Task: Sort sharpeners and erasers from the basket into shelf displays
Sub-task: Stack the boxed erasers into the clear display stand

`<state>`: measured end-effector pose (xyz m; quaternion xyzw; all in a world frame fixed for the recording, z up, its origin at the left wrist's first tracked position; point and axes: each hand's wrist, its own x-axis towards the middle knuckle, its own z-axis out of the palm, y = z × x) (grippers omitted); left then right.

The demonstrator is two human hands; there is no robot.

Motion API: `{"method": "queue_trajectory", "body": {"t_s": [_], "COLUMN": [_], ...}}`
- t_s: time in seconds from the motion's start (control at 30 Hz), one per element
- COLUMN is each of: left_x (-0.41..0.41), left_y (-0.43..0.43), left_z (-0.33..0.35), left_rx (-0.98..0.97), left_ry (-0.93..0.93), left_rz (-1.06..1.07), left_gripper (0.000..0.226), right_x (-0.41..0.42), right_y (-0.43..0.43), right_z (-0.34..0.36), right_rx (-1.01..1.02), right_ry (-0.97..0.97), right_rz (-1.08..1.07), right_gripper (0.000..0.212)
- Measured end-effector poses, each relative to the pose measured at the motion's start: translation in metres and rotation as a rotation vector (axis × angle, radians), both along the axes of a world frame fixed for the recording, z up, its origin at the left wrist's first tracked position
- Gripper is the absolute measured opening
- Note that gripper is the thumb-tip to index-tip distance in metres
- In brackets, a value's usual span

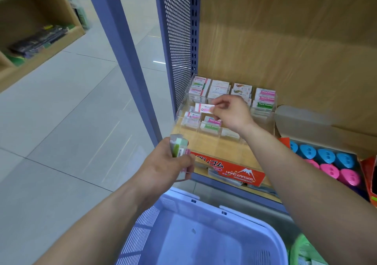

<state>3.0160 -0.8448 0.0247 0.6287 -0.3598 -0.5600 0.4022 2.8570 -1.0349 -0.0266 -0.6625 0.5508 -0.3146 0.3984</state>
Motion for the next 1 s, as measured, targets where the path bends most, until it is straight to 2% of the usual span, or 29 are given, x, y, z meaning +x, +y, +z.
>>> {"method": "queue_trajectory", "body": {"t_s": [0.2, 0.4, 0.47, 0.63, 0.7, 0.8, 0.87, 1.0], "left_x": [0.007, 0.009, 0.012, 0.013, 0.012, 0.010, 0.007, 0.000], "left_y": [-0.001, -0.002, -0.002, -0.003, -0.003, -0.003, -0.002, 0.000], "left_z": [0.005, 0.007, 0.006, 0.007, 0.009, 0.011, 0.013, 0.021], "left_rx": [0.013, -0.017, -0.001, 0.009, -0.010, -0.025, -0.039, -0.071], "left_ry": [0.030, 0.029, 0.042, 0.124, 0.142, 0.153, 0.161, 0.173], "left_rz": [0.113, 0.131, 0.126, 0.132, 0.126, 0.100, 0.079, 0.062], "left_gripper": [0.019, 0.025, 0.030, 0.040, 0.036, 0.035, 0.034, 0.030], "right_x": [0.048, 0.051, 0.047, 0.031, 0.023, 0.013, 0.007, -0.002], "right_y": [-0.014, -0.025, -0.023, 0.008, 0.037, 0.082, 0.099, 0.103], "right_z": [-0.011, -0.022, -0.022, -0.005, 0.013, 0.044, 0.055, 0.064], "right_rx": [-0.139, -0.104, -0.093, -0.159, -0.136, 0.059, 0.103, 0.167], "right_ry": [0.222, 0.495, 0.508, 0.306, 0.094, -0.224, -0.289, -0.349], "right_rz": [0.126, 0.355, 0.377, 0.234, 0.228, 0.390, 0.461, 0.467], "right_gripper": [0.012, 0.016, 0.020, 0.026, 0.020, 0.019, 0.019, 0.015]}}
